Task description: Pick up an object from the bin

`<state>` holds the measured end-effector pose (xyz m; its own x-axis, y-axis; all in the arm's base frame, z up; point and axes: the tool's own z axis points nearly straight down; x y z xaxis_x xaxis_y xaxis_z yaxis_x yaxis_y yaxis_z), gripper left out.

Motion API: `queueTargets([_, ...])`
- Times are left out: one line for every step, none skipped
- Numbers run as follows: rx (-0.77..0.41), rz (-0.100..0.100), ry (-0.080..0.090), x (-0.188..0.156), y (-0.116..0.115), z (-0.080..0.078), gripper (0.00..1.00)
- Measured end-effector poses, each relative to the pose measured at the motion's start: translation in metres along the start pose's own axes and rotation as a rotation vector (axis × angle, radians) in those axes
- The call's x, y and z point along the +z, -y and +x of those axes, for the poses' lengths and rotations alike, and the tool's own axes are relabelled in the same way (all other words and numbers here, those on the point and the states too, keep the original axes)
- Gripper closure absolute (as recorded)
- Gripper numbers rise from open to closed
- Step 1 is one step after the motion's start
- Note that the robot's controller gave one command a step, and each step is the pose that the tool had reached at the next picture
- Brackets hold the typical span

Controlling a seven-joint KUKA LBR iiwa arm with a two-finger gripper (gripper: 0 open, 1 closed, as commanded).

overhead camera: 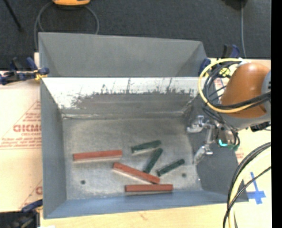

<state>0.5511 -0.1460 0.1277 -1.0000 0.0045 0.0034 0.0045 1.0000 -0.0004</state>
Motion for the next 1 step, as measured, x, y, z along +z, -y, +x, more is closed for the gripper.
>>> queueTargets([-0.003, 0.002, 0.007, -0.0042, -0.0002, -0.002, 0.0])
